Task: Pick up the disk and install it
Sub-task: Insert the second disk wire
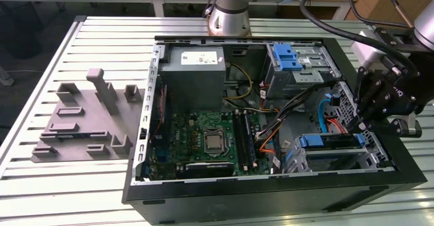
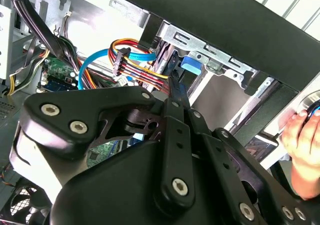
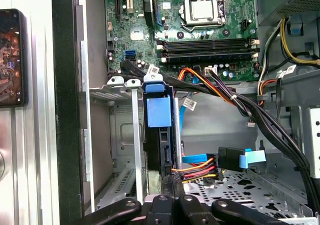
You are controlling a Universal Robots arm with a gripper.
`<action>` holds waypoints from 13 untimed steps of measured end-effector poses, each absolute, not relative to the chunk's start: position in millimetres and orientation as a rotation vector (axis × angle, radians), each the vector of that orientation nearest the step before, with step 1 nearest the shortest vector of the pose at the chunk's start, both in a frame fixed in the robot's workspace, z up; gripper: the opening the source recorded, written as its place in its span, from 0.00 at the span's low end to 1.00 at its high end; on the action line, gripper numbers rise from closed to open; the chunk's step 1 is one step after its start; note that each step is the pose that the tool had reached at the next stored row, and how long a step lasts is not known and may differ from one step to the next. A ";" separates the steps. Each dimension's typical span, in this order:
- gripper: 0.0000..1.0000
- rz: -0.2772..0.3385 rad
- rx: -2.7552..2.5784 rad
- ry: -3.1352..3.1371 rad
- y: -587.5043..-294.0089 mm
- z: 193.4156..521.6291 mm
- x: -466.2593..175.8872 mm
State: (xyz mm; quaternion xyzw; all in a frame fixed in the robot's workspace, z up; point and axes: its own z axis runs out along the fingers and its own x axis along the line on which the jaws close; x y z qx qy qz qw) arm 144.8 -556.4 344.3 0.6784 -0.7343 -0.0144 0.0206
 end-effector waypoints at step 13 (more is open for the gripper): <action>0.11 -0.036 2.108 -2.281 -556.5 347.1 137.5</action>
